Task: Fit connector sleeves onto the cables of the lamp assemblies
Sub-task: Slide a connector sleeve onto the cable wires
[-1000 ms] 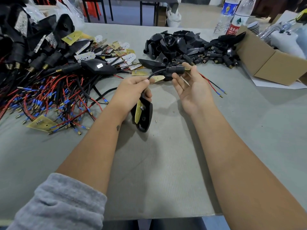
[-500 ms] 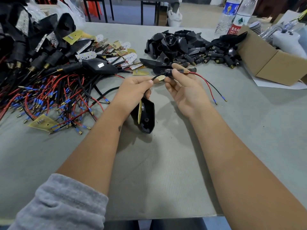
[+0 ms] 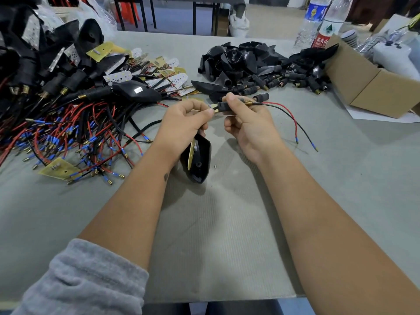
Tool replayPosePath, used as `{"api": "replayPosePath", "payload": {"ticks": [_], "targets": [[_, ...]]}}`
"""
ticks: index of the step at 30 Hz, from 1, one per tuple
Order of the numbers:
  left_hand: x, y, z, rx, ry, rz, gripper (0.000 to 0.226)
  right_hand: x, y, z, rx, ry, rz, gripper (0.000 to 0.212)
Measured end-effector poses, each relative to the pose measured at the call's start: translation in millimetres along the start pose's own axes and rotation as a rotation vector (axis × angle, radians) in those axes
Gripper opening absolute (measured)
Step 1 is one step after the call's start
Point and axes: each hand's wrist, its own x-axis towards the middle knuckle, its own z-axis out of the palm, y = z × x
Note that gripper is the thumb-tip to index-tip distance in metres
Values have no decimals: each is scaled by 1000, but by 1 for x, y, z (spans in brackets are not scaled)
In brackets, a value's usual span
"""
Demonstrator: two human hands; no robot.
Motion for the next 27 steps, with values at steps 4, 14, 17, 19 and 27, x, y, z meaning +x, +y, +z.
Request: {"api": "replayPosePath", "payload": {"ticks": [4, 14, 17, 19, 27], "targets": [[-1, 1, 0, -1, -10, 13, 8, 0, 1, 2, -104, -11, -7, 13], [2, -2, 0, -74, -34, -72, 17, 1, 0, 1, 123, 16, 62, 5], [3, -4, -2, -75, -27, -72, 17, 1, 0, 1, 211, 14, 69, 3], [3, -5, -3, -74, -12, -67, 14, 1, 0, 1, 194, 26, 64, 7], [3, -6, -6, -102, -9, -52, 12, 0, 3, 4, -113, -26, 6, 13]]}}
